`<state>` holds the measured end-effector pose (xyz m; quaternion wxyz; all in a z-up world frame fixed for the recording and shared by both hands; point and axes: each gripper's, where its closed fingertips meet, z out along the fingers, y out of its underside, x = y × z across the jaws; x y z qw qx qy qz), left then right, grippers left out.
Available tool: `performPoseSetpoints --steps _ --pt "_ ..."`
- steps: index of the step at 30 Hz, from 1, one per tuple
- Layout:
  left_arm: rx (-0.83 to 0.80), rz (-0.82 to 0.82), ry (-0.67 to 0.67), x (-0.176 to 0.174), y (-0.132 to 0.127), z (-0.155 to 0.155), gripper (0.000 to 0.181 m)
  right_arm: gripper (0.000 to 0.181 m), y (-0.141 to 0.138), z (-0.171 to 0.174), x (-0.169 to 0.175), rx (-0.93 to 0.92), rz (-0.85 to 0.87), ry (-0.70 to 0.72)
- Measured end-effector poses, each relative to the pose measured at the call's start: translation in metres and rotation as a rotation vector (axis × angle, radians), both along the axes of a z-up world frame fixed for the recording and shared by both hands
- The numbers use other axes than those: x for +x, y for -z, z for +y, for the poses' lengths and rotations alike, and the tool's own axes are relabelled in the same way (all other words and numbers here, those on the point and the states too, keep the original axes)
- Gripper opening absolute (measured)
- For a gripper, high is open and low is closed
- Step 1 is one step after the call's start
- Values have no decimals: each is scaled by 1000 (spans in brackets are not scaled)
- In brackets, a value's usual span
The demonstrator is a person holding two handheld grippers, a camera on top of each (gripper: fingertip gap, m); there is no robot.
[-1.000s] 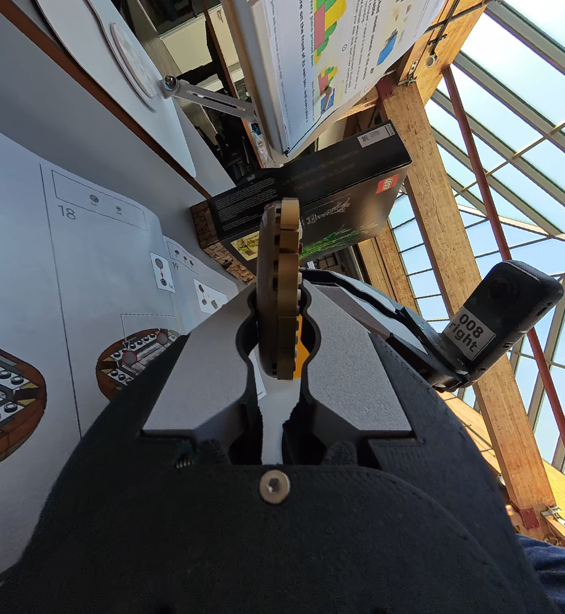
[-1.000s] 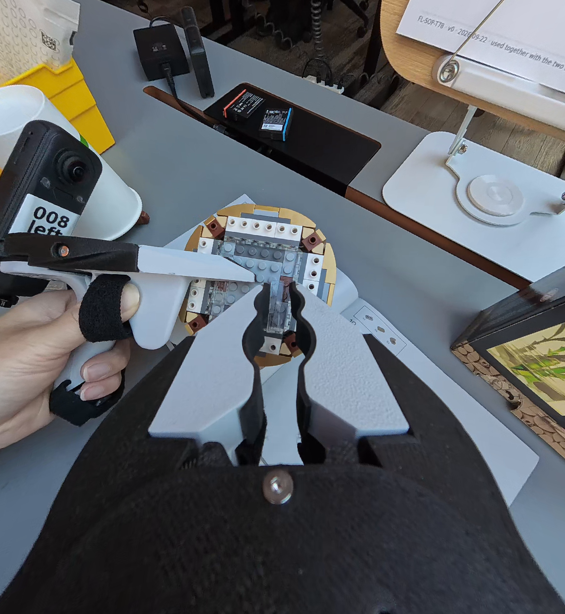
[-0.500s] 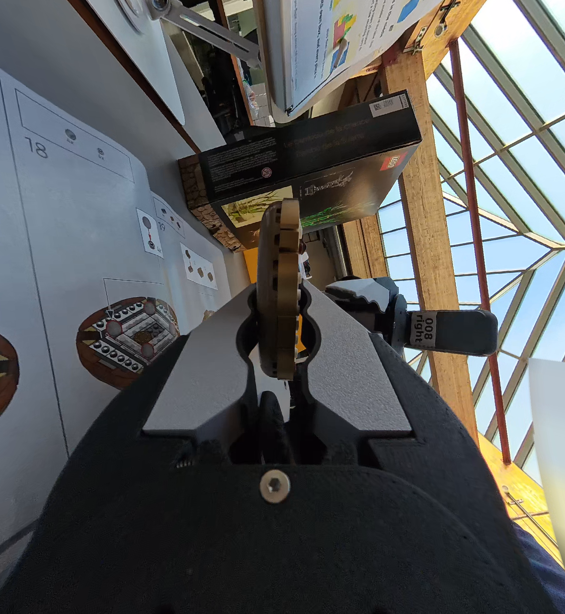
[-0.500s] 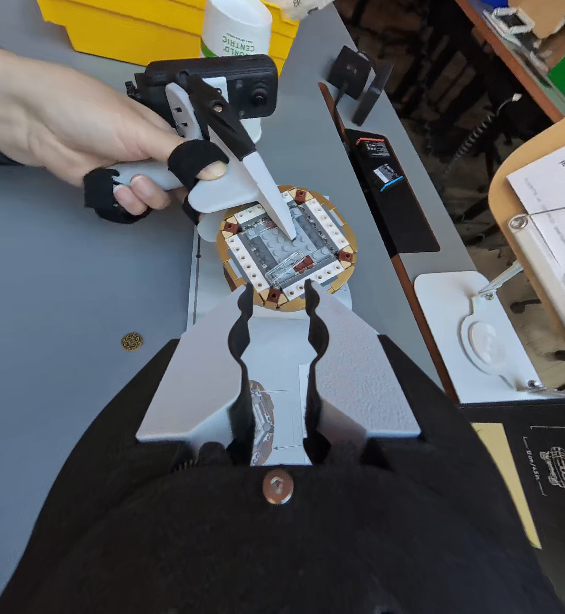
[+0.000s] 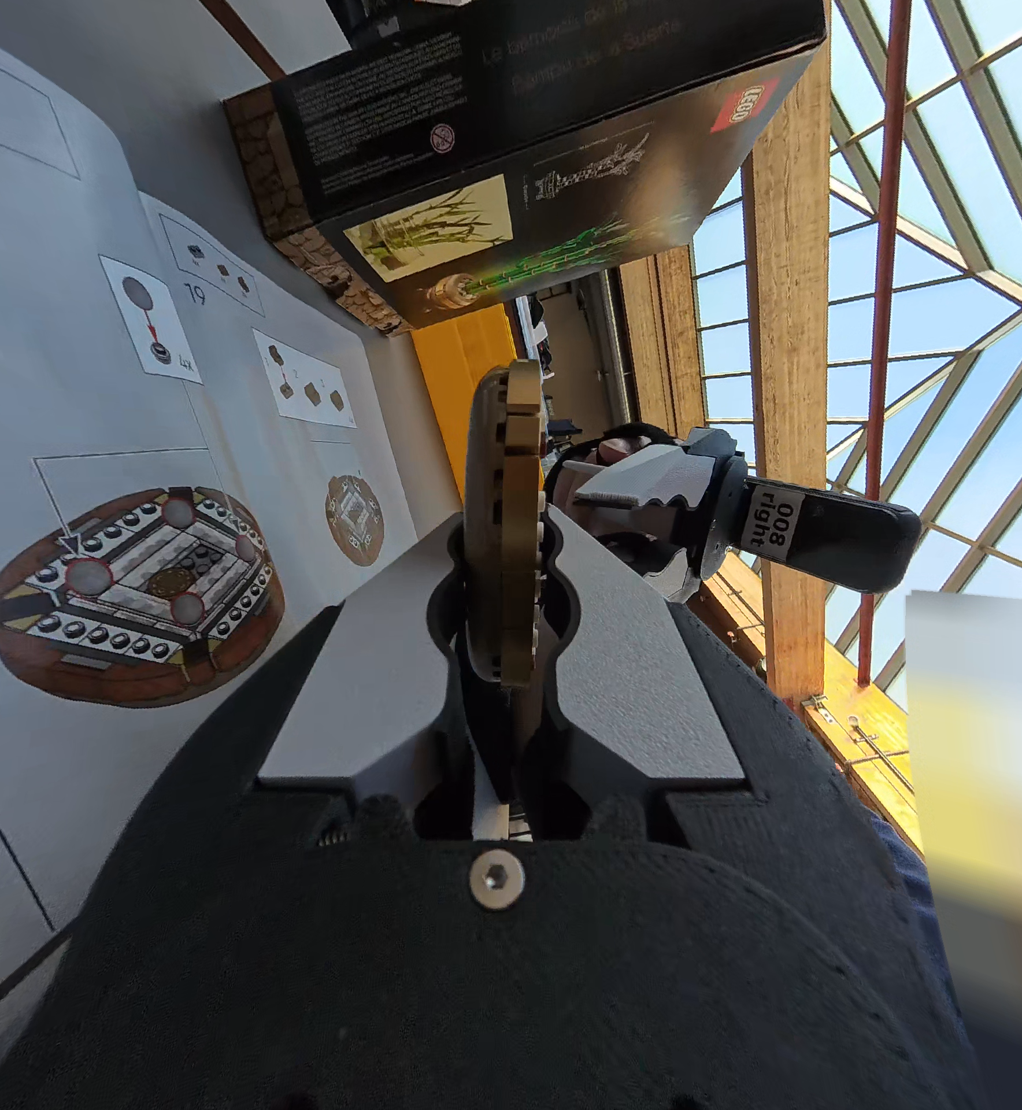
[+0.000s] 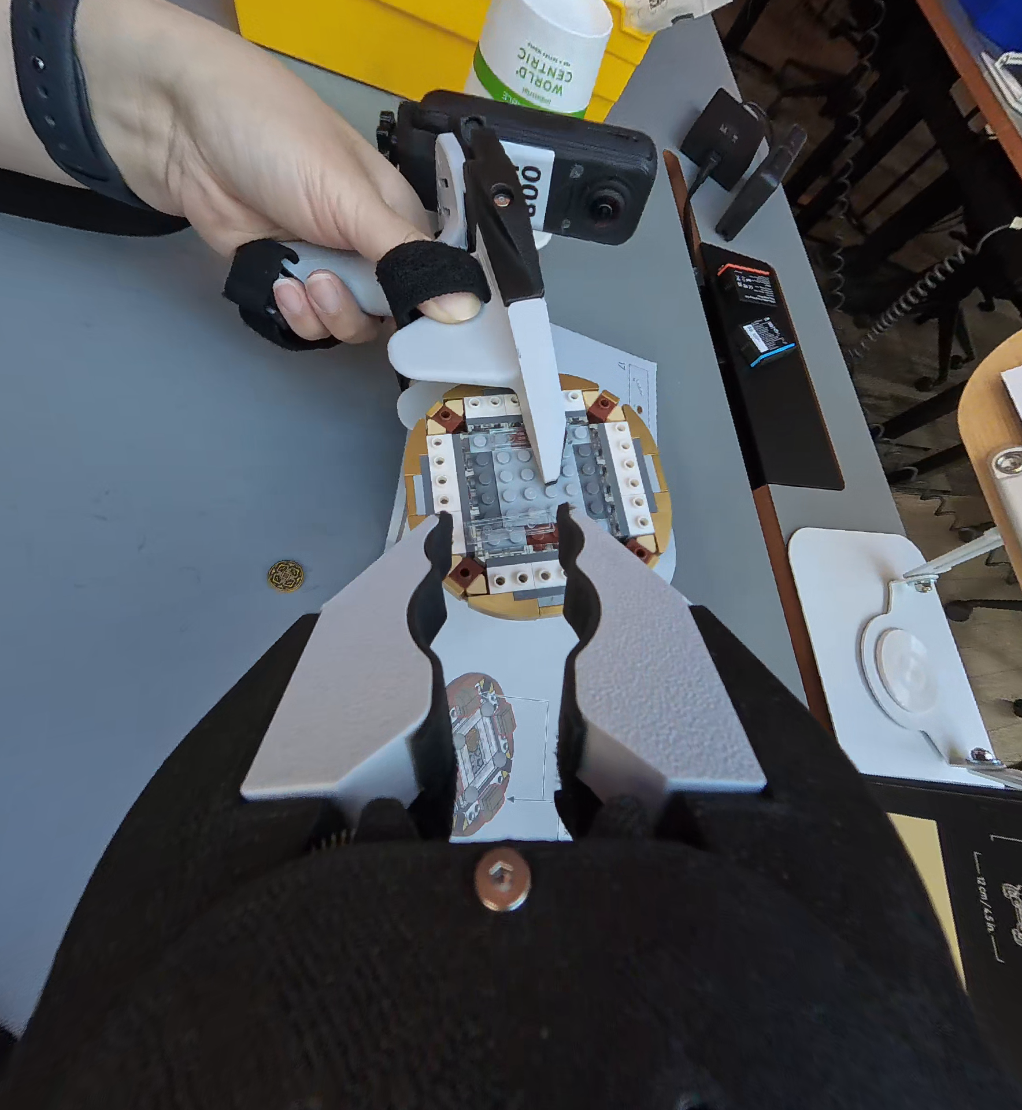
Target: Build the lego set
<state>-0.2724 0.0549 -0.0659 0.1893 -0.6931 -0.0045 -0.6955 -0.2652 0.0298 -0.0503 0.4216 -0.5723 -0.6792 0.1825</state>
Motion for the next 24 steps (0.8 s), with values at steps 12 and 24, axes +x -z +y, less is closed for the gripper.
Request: performPoseSetpoints --steps 12,24 --pt "-22 -2 40 4 6 -3 19 35 15 0 3 -89 -35 5" --pt "-26 -9 40 5 6 -3 19 36 8 -3 1 -150 15 5"
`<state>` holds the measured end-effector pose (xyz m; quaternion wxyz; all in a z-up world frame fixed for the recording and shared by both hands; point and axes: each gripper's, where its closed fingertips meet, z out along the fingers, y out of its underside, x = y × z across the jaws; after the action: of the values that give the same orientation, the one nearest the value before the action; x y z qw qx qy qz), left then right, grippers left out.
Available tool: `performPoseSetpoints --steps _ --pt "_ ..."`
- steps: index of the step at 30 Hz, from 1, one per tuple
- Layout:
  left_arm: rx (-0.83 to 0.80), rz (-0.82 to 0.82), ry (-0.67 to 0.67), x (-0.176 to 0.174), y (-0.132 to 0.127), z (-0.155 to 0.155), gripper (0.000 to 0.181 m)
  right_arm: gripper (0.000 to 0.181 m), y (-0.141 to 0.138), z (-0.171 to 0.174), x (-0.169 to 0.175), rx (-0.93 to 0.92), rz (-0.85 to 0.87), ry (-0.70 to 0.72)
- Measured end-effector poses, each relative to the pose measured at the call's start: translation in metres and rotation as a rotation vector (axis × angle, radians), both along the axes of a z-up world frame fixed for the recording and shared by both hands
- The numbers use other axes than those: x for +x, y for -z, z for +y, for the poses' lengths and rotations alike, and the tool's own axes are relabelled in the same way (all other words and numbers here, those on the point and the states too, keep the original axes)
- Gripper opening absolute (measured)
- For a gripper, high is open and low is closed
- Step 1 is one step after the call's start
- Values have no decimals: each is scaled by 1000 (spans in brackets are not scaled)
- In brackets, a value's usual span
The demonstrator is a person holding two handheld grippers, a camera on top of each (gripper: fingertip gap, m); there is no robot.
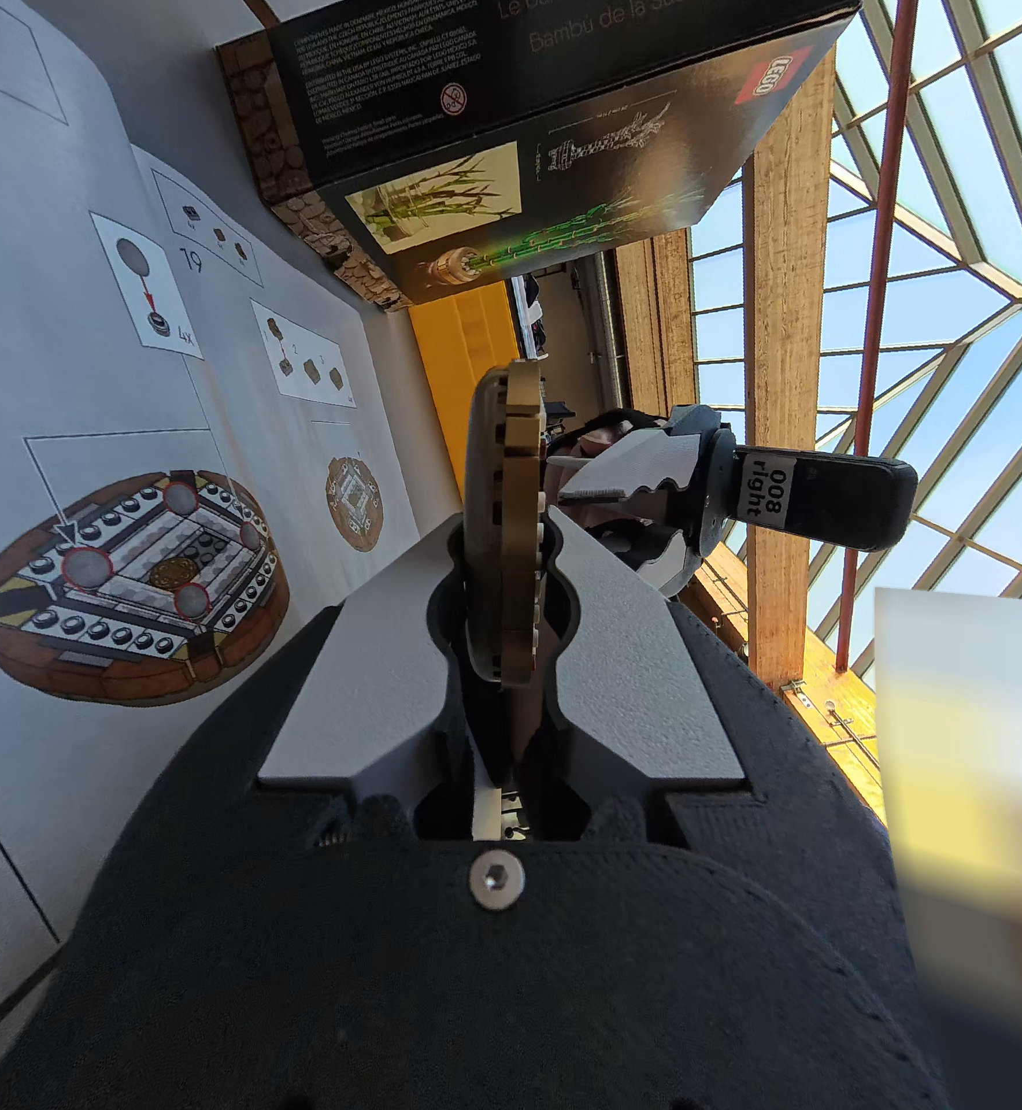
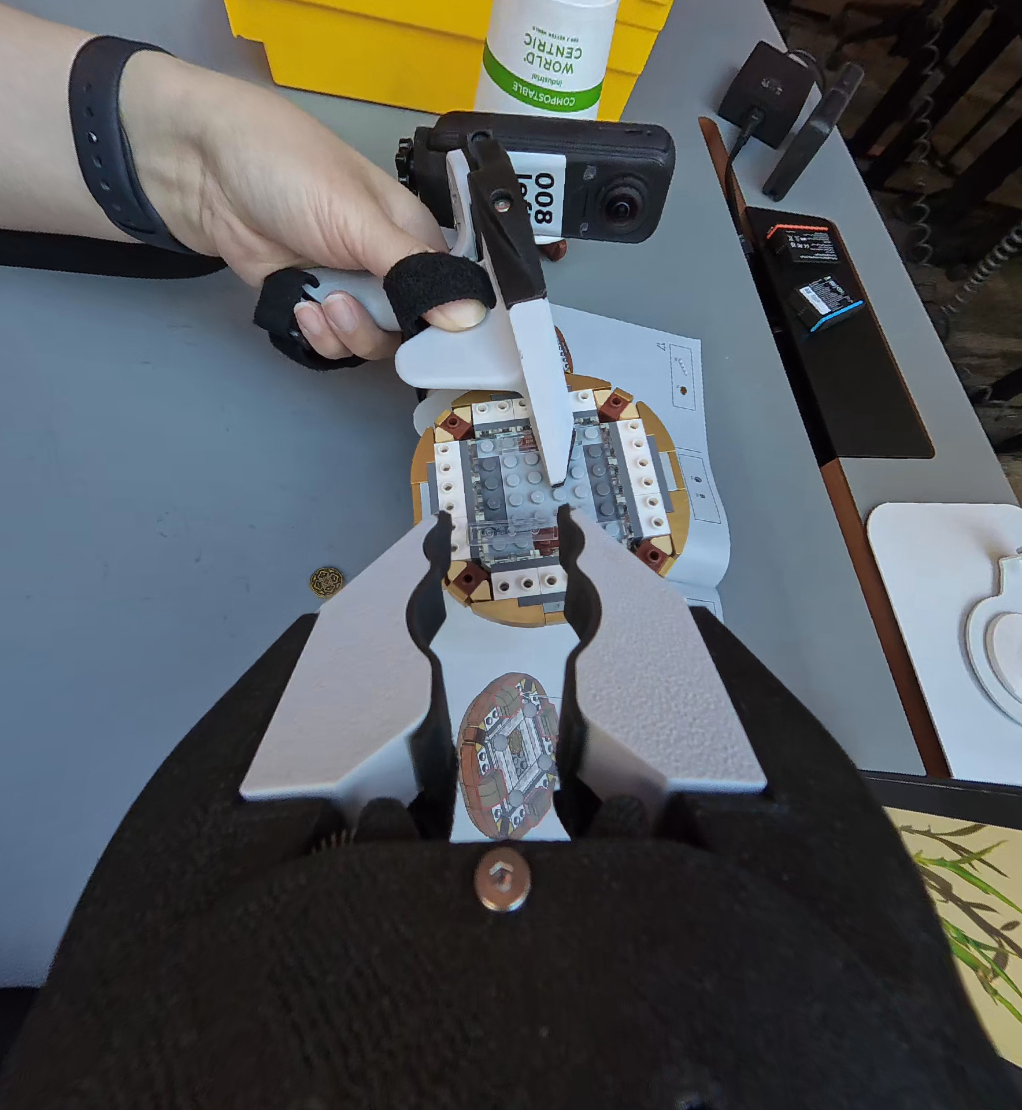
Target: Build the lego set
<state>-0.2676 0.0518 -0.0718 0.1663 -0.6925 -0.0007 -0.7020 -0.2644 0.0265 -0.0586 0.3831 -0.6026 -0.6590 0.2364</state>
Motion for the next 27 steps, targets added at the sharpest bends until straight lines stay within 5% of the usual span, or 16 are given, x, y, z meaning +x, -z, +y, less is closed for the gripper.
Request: performPoseSetpoints --steps 27 --pt "24 58 80 5 7 -9 19 32 13 10 9 -23 -29 26"
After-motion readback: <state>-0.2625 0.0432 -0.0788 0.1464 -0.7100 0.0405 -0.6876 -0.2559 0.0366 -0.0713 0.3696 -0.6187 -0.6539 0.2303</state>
